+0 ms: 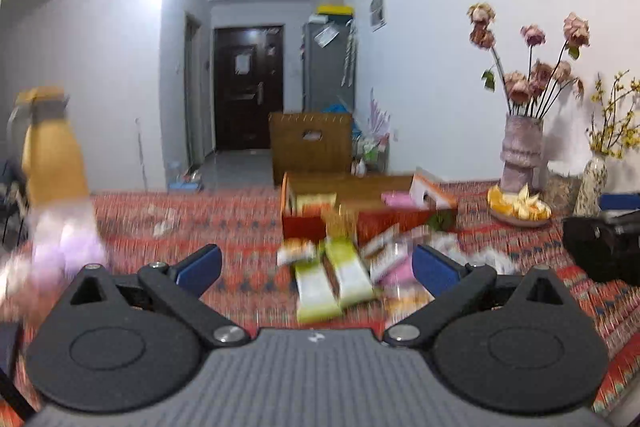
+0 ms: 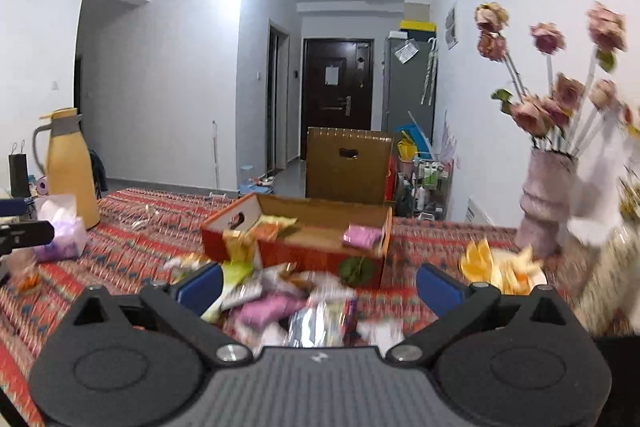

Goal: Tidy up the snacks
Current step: 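Grasp the white biscuit packet with the right tool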

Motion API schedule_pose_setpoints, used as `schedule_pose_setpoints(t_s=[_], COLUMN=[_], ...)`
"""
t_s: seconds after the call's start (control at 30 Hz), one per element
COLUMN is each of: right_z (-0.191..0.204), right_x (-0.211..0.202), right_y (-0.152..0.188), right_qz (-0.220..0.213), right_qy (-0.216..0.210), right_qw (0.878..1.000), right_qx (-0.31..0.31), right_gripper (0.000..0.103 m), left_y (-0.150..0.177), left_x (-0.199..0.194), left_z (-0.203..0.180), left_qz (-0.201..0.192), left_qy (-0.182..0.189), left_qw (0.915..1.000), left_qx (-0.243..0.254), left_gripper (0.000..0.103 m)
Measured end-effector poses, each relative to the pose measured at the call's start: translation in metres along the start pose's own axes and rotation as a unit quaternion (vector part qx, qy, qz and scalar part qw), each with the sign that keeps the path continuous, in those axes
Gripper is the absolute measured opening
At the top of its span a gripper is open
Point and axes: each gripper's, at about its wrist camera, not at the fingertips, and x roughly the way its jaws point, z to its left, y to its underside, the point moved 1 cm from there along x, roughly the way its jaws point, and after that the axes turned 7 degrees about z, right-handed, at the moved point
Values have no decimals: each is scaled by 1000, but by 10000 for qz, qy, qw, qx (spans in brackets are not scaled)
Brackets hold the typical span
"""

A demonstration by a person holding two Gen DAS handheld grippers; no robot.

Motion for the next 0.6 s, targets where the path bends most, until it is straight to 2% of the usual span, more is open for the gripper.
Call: schedule_pose_setpoints(t_s=[0.07, 0.17, 0.3, 0.4, 0.6], right_z=[13, 28, 36, 43, 42], right_x=[-11, -17, -12, -13, -4], right_y=[33, 81, 125, 142, 137], right_qz=[70, 306, 766, 917, 919], right_qy=[107, 202, 68, -75, 56], right_qw=[9999, 9991, 9952, 9937, 9940], right_qx=[35, 195, 610, 636, 593], right_gripper=[103, 103, 103, 103, 103], left_y=[30, 69, 97, 97, 90], left_x=[-6, -6, 5, 10, 22], left_z=[-4, -11, -16, -13, -15], left_qz=[90, 326, 848, 933, 950], left_qy=[-89, -188, -226, -189, -119], left_qw=[9999, 9993, 9960, 9954, 9954], left_qx=[-83, 47, 189, 101, 67], left_gripper=[103, 103, 103, 103, 103])
